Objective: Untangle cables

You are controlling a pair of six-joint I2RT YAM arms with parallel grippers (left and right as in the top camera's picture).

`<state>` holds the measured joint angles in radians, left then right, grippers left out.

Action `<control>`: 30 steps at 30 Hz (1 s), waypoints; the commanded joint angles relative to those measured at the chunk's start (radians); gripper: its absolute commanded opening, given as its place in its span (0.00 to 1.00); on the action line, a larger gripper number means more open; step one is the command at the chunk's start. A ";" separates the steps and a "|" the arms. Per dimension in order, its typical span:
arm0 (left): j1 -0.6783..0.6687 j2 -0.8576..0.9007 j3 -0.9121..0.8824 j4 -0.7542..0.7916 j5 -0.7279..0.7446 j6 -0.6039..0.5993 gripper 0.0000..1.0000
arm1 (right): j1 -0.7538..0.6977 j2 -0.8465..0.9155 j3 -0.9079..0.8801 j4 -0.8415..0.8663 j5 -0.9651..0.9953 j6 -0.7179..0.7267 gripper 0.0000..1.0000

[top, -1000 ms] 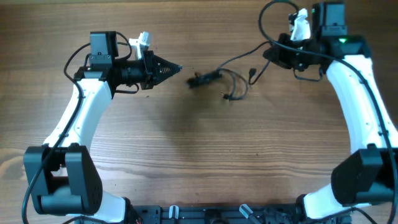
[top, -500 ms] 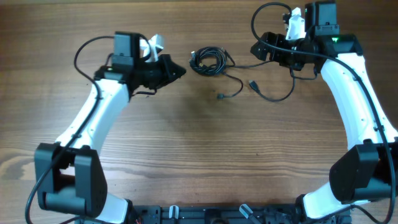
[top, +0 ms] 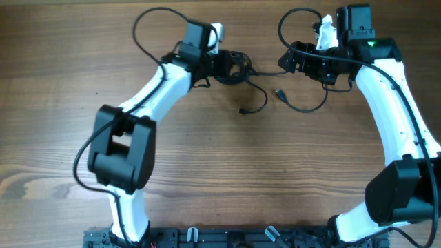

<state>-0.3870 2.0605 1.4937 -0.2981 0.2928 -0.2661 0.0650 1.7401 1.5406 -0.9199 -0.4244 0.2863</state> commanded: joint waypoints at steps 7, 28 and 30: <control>-0.052 0.161 0.018 0.078 -0.198 0.158 0.40 | 0.006 0.007 0.009 -0.013 0.014 0.001 0.93; -0.067 0.148 0.017 -0.260 -0.208 0.158 0.04 | 0.006 0.007 0.009 -0.011 0.014 0.002 0.94; -0.067 0.106 0.017 -0.293 -0.206 0.156 0.04 | 0.006 0.007 0.009 -0.012 0.013 0.003 0.94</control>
<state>-0.4534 2.1929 1.5532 -0.5224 0.1158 -0.1165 0.0650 1.7401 1.5406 -0.9318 -0.4210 0.2863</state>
